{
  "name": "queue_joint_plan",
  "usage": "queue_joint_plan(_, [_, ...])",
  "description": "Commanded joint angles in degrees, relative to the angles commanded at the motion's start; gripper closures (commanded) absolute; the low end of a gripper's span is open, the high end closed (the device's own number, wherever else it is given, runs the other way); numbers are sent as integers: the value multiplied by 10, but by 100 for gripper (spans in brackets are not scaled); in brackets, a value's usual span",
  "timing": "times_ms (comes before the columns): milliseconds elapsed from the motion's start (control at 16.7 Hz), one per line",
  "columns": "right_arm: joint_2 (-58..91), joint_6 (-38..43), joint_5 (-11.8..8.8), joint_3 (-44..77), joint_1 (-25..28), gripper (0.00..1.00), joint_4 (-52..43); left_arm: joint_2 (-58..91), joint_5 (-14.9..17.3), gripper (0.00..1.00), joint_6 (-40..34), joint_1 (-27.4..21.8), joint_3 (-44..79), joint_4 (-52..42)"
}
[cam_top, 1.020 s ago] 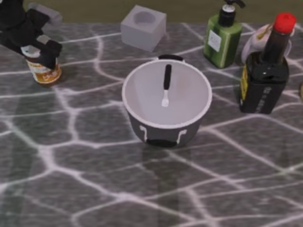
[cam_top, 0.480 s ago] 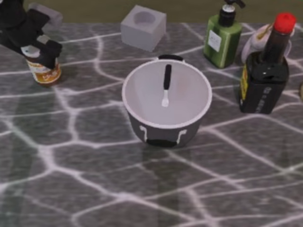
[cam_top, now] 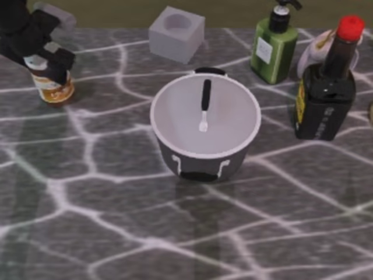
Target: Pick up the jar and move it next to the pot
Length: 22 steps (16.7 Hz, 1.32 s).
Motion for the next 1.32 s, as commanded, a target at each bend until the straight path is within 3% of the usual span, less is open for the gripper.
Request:
queue_joint_plan(540, [0, 0, 0, 0, 0, 0, 0, -258, -3, 100, 0, 13, -252, -4])
queue_joint_plan(960, [0, 0, 0, 0, 0, 0, 0, -283, -3, 100, 0, 11, -277, -5])
queue_joint_plan(1140, [0, 0, 0, 0, 0, 0, 0, -285, -12, 100, -36, -6, -292, 6])
queue_joint_plan(1320, [0, 0, 0, 0, 0, 0, 0, -293, -30, 100, -125, -39, -322, 30])
